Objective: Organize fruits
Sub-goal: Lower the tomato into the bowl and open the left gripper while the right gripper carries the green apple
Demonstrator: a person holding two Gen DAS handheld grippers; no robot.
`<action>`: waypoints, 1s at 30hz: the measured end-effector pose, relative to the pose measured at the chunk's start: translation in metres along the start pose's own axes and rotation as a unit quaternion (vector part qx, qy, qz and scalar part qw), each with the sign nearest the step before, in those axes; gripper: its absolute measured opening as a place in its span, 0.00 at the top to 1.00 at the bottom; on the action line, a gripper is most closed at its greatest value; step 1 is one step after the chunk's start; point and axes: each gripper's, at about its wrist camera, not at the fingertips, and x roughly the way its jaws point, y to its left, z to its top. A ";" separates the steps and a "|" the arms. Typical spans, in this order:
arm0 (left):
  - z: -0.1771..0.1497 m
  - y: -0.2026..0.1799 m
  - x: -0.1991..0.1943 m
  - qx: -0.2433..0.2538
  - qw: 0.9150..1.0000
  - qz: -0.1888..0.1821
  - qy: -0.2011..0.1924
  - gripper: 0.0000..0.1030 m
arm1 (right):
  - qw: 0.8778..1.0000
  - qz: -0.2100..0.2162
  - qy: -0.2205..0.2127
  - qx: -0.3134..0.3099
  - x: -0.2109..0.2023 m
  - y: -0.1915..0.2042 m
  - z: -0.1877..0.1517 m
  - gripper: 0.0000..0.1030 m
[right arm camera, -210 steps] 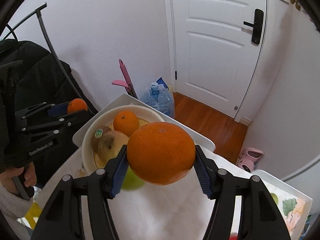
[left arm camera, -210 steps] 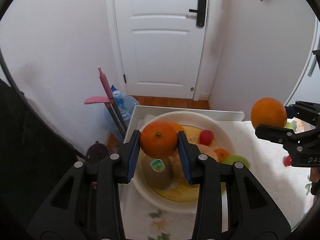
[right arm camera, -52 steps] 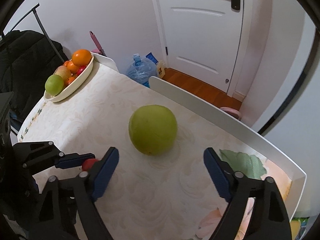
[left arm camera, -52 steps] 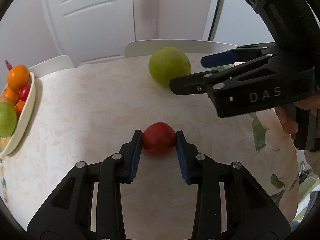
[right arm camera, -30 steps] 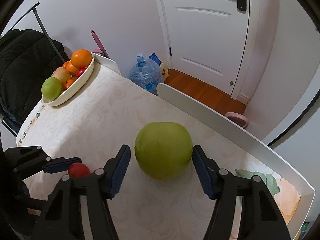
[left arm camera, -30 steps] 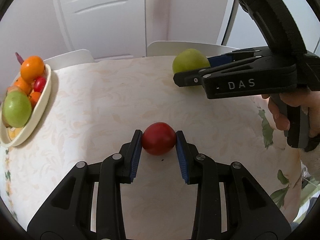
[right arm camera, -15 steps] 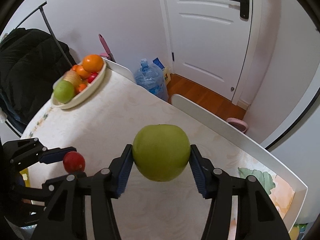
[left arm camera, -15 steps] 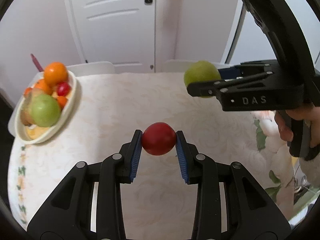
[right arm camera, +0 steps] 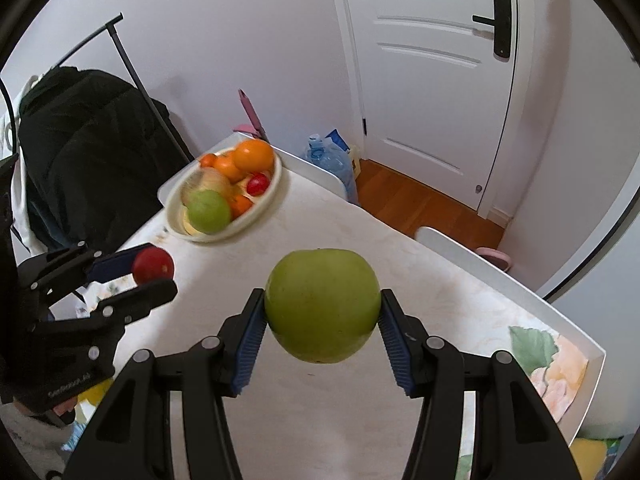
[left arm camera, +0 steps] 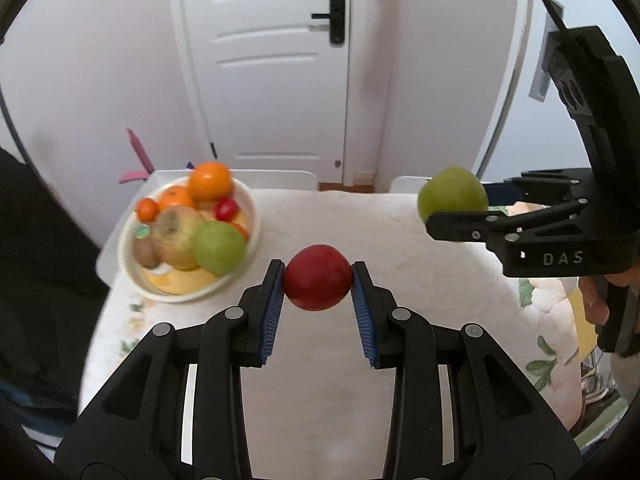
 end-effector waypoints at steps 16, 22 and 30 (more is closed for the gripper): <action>0.008 0.124 0.007 0.015 1.000 -0.013 0.000 0.63 | 0.998 -0.023 -0.017 0.052 0.027 0.084 0.038 0.50; 0.006 0.158 0.030 0.026 0.999 -0.019 0.010 0.63 | 0.997 -0.034 -0.017 0.072 0.050 0.103 0.049 0.50; 0.000 0.183 0.067 0.041 0.998 -0.025 0.029 0.63 | 0.995 -0.045 -0.016 0.091 0.077 0.112 0.062 0.50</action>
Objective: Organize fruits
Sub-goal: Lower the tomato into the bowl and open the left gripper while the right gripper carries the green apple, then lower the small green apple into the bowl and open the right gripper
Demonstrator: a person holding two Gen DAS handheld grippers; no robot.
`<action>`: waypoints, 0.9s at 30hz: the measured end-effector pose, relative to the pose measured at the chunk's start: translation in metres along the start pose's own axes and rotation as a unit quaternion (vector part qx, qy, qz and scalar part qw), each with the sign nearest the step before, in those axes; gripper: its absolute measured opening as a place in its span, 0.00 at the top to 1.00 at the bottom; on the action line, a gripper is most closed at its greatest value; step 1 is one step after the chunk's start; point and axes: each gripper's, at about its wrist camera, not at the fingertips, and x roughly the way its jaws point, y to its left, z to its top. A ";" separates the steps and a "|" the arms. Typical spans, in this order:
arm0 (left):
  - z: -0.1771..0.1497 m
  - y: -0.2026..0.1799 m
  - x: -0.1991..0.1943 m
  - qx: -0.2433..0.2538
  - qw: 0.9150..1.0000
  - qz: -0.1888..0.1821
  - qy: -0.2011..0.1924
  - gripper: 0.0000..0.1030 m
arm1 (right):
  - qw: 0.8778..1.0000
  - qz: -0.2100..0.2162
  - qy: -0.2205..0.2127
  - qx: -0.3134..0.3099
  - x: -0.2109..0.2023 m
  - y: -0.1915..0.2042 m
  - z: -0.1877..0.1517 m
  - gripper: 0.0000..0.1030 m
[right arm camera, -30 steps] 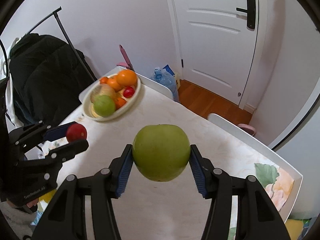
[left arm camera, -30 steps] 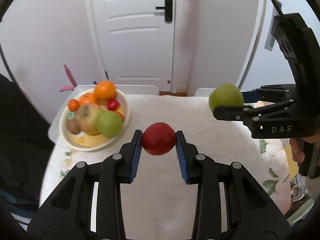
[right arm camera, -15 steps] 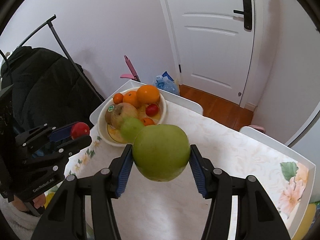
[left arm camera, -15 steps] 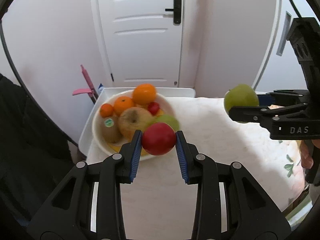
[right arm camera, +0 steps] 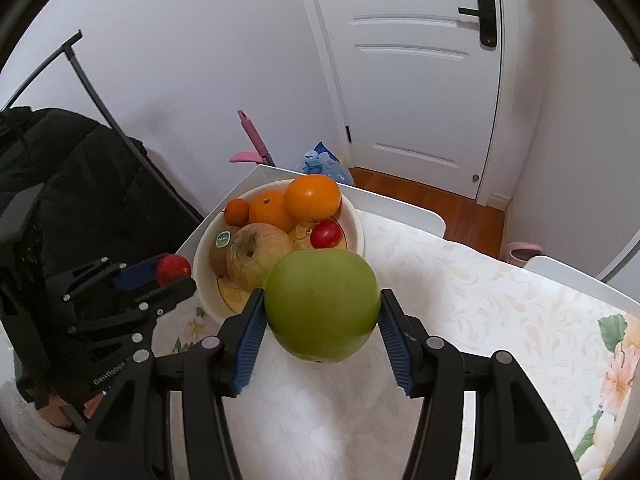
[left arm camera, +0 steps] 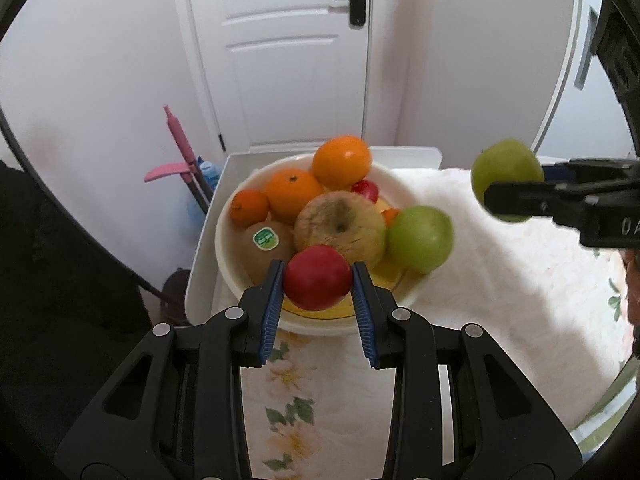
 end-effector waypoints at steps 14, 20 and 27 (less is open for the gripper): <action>-0.005 0.019 0.028 0.016 1.000 -0.023 0.012 0.46 | 1.000 -0.012 0.003 0.012 0.035 0.002 0.021 0.50; 0.001 0.024 0.008 0.003 1.000 -0.018 -0.024 0.00 | 1.000 -0.010 0.002 0.005 0.035 0.004 0.030 0.50; 0.004 0.026 0.000 -0.011 1.000 -0.009 -0.020 0.00 | 1.000 -0.005 0.006 -0.001 0.040 0.003 0.041 0.50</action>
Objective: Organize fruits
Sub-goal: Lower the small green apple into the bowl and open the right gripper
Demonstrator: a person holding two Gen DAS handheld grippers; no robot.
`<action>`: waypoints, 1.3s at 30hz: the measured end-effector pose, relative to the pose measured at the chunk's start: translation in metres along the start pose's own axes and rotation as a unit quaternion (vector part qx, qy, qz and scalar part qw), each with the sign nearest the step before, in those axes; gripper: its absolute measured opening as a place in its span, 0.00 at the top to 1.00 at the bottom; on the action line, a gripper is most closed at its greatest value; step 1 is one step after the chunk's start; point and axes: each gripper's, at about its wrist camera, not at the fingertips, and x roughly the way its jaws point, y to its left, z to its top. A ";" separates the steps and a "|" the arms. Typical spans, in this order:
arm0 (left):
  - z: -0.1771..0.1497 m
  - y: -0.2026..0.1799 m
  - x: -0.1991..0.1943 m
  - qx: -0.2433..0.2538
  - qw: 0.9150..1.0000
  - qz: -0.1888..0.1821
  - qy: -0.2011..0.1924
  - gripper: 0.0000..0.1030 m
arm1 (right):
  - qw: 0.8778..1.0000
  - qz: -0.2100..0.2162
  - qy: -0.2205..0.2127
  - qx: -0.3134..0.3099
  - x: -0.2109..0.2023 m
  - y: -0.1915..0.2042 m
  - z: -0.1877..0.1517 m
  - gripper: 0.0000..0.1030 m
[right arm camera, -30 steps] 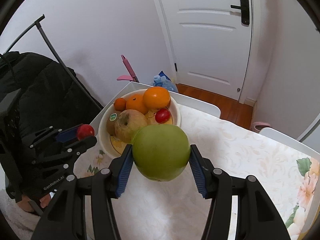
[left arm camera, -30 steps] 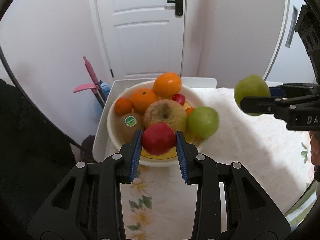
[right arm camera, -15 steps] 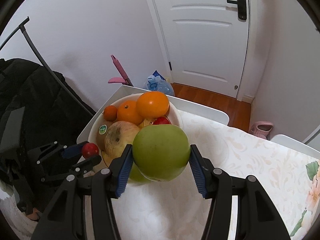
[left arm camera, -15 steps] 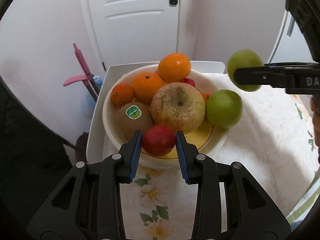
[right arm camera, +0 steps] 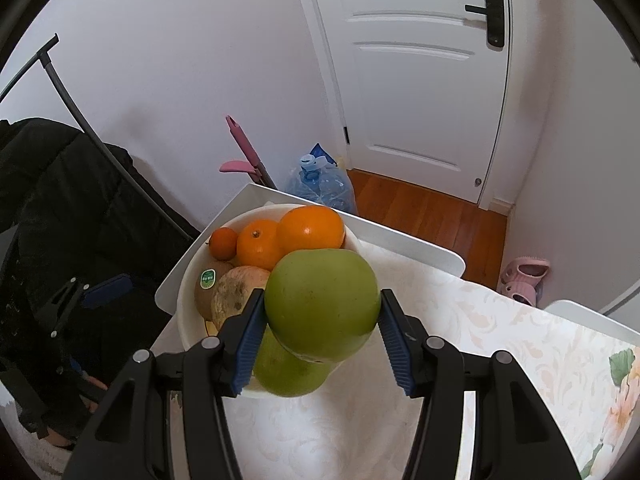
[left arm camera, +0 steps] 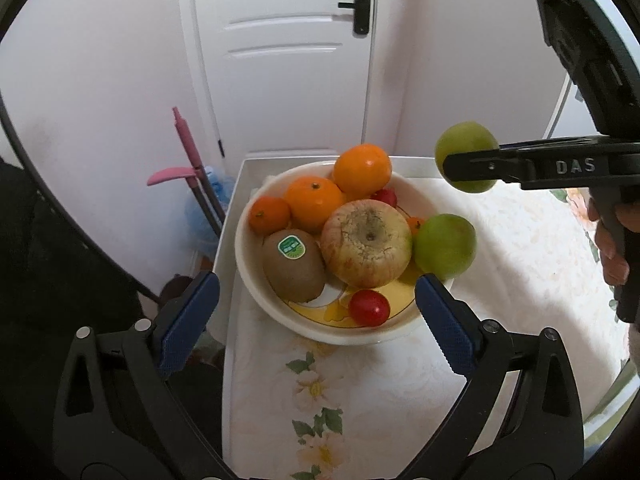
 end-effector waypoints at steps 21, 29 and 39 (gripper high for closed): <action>-0.017 0.023 0.001 -0.030 0.999 0.014 0.015 0.00 | 0.998 0.040 0.027 0.048 0.059 -0.019 0.006 0.46; -0.013 0.025 -0.002 -0.027 1.000 0.003 0.005 0.00 | 0.998 0.032 0.012 0.060 0.046 -0.015 0.010 0.16; 0.007 0.015 -0.034 -0.002 1.000 -0.005 -0.020 0.00 | 0.998 -0.009 -0.016 0.057 -0.005 -0.001 -0.001 0.16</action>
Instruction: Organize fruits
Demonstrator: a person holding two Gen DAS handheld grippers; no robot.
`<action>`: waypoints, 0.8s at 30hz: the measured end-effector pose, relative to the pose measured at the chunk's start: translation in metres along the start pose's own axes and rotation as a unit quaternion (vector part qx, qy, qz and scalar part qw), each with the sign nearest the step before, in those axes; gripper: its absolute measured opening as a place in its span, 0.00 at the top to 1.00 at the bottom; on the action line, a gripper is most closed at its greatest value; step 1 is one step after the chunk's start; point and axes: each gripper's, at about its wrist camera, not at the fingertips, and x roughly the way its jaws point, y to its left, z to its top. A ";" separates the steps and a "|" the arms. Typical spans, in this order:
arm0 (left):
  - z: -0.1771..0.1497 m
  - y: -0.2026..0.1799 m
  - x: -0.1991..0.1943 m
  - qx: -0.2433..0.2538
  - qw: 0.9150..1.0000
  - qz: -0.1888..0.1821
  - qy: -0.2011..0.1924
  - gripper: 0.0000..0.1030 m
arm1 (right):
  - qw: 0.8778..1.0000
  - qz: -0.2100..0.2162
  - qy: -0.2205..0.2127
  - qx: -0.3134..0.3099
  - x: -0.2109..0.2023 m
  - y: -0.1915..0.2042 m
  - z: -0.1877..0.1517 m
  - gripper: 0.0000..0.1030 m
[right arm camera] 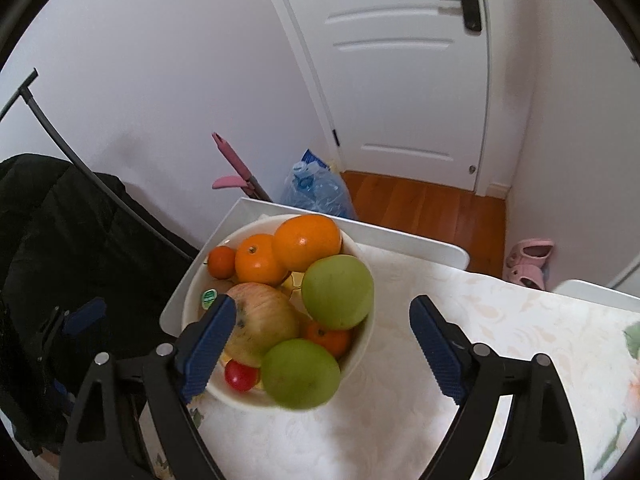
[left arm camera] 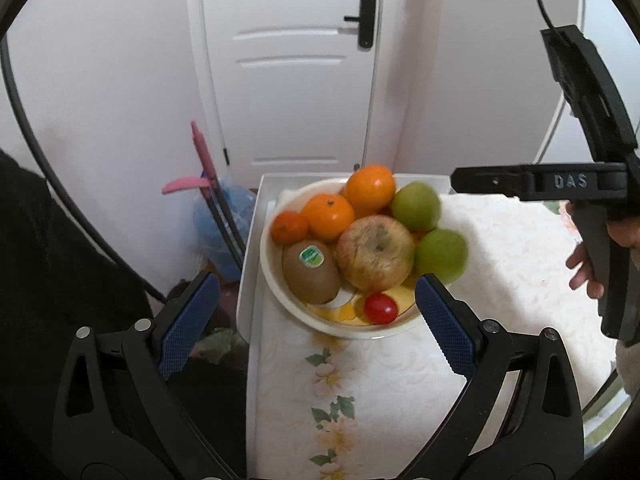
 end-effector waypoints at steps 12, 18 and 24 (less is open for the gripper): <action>0.030 -0.051 -0.074 0.011 0.999 0.013 -0.052 0.00 | 0.995 -0.075 -0.067 0.007 -0.121 0.003 -0.028 0.05; 0.036 -0.087 -0.114 0.001 0.996 0.013 -0.083 0.00 | 0.989 -0.114 -0.097 0.020 -0.184 -0.006 -0.049 0.05; 0.032 -0.117 -0.145 0.003 0.995 0.020 -0.101 0.00 | 0.980 -0.164 -0.114 0.016 -0.230 -0.010 -0.083 0.00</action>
